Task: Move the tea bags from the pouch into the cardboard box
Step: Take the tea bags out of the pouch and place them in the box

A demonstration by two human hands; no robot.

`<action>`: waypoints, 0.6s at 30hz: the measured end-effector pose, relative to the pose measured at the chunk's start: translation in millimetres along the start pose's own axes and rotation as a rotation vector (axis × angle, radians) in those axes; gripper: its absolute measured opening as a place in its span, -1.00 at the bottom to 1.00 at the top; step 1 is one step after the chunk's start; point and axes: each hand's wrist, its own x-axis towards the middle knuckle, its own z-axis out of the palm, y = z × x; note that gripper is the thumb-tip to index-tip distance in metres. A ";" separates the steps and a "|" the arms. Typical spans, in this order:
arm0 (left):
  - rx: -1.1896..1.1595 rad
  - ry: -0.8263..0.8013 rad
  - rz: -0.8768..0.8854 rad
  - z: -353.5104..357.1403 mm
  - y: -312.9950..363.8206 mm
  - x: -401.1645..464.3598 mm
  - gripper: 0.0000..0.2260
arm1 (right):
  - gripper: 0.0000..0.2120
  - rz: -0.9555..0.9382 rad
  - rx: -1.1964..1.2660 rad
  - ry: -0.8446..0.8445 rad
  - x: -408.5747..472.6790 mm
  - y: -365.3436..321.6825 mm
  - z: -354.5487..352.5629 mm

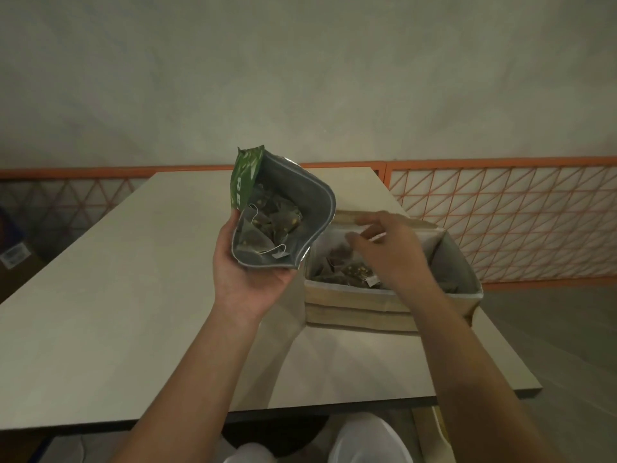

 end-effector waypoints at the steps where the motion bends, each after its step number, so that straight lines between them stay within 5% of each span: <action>1: 0.000 0.000 -0.002 0.7 -0.1 -0.5 -0.59 | -0.77 -0.052 -0.045 0.045 -3.3 -0.8 5.8; 4: 0.018 0.013 -0.008 1.0 -0.2 -0.3 -0.56 | -0.82 -0.351 0.059 0.292 -19.5 -19.8 19.6; 8: 0.046 0.052 -0.010 1.2 -1.1 -2.3 -0.56 | -0.84 -0.628 0.022 0.254 -33.9 -53.3 41.5; 14: 0.025 0.056 -0.003 -0.4 -1.7 -7.3 -0.57 | -0.72 -0.543 -0.564 0.066 -30.1 -74.9 71.3; 18: 0.023 0.037 -0.008 0.0 -0.6 -7.5 -0.54 | -0.69 -0.500 -0.696 -0.009 -31.2 -75.0 78.5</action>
